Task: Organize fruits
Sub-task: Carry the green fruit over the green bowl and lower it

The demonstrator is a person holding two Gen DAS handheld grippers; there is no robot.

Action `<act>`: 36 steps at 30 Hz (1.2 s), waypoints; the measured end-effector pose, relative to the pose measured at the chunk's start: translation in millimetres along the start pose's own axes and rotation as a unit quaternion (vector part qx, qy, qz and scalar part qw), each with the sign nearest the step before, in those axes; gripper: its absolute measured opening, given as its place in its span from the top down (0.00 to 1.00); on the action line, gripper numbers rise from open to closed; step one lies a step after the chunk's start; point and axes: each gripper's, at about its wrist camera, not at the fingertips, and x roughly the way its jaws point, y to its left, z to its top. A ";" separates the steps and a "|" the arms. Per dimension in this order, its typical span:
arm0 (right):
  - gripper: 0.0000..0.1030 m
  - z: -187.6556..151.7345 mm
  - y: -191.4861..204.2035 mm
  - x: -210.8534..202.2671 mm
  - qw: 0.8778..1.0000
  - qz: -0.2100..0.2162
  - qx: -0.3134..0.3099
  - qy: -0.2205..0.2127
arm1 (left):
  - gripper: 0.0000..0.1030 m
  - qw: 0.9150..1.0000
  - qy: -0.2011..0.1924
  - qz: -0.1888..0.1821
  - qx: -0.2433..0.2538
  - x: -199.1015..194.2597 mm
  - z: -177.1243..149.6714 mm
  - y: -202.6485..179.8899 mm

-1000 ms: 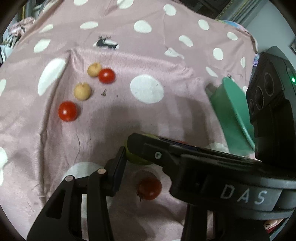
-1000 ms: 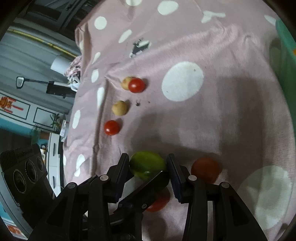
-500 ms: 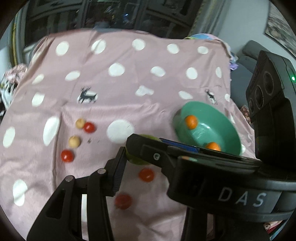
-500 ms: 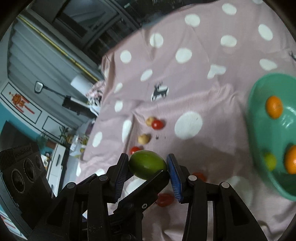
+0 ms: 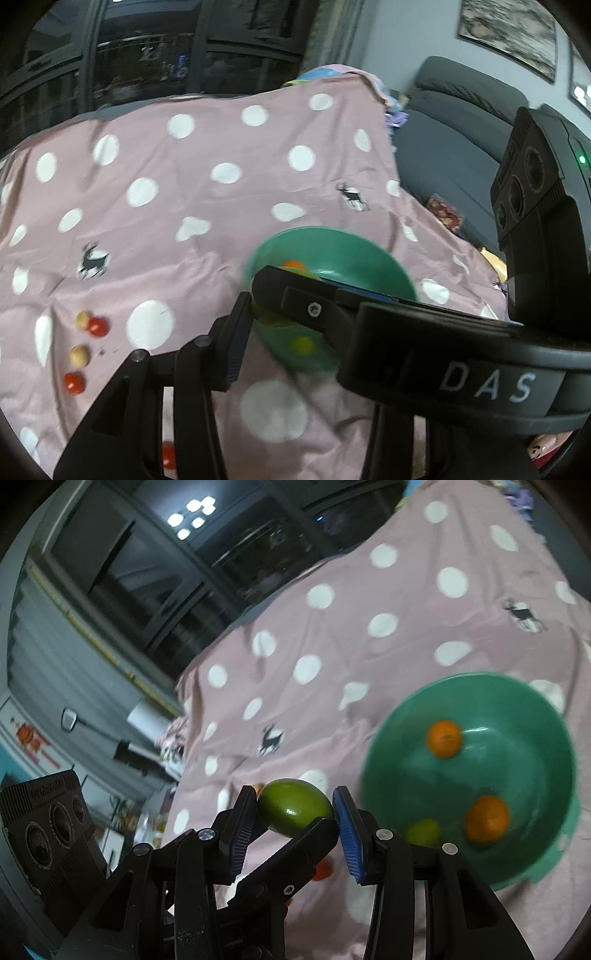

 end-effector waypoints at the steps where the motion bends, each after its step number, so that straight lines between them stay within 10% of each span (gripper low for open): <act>1: 0.55 1.8 -5.6 -4.0 1.000 -0.005 0.006 -0.008 | 0.58 1.000 0.001 -0.006 0.003 3.0 0.8 -3.2; 36: 0.55 6.6 -97.9 -19.7 0.989 -0.085 0.124 -0.006 | 0.57 0.993 0.081 -0.088 0.004 90.3 1.1 -43.6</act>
